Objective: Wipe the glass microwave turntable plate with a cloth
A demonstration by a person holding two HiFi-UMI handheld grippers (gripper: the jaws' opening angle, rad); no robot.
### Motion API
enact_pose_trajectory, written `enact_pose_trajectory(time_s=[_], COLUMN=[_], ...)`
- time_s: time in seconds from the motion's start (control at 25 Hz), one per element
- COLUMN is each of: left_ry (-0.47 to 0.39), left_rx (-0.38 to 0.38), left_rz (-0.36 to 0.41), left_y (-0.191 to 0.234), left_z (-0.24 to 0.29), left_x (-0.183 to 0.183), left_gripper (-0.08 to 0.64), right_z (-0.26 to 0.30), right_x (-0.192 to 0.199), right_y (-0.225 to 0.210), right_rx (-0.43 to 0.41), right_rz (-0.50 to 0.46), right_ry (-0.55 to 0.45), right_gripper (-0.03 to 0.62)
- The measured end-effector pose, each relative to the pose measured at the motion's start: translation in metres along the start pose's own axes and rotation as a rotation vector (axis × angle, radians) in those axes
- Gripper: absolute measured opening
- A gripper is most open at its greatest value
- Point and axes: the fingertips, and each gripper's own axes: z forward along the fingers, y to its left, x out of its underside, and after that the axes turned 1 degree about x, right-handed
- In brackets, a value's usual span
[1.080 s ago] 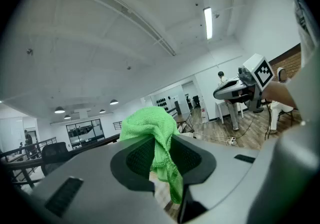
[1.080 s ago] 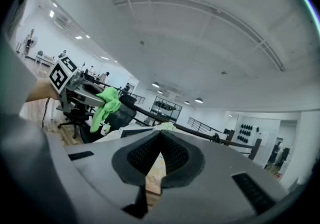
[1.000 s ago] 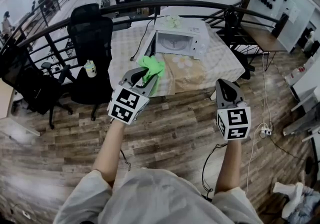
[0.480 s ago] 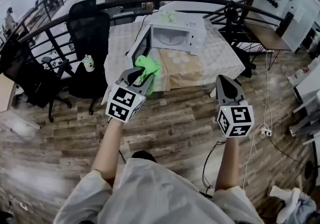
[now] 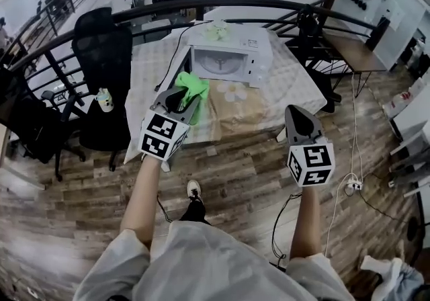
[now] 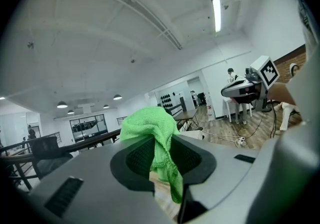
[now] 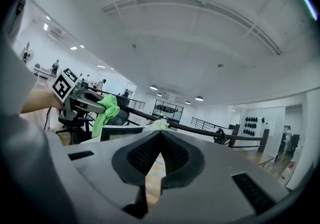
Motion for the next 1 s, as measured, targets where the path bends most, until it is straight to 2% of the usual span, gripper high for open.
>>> enact_pose_trajectory(time_s=[0.32, 0.52, 0.76, 1.0], left_ry=[0.000, 0.021, 0.049, 0.111], left_rx=[0.026, 0.049, 0.089, 0.078], left_rz=[-0.034, -0.055, -0.060, -0.092], left_y=[0.095, 0.137, 0.158, 0.160], left_z=[0.112, 0.165, 0.203, 0.237], left_x=[0.006, 0.014, 0.030, 0.054], left_gripper=[0.106, 0.106, 0.106, 0.106], right_z=[0.139, 0.206, 0.269, 0.311], right_x=[-0.012, -0.017, -0.005, 0.027], right_y=[-0.042, -0.058, -0.062, -0.070], right_rx=[0.045, 0.050, 0.027, -0.026], right_rz=[0.037, 0.065, 0.049, 0.072], right_ry=[0.028, 0.031, 0.073, 0.107], right_gripper=[0.014, 0.013, 0.014, 0.014])
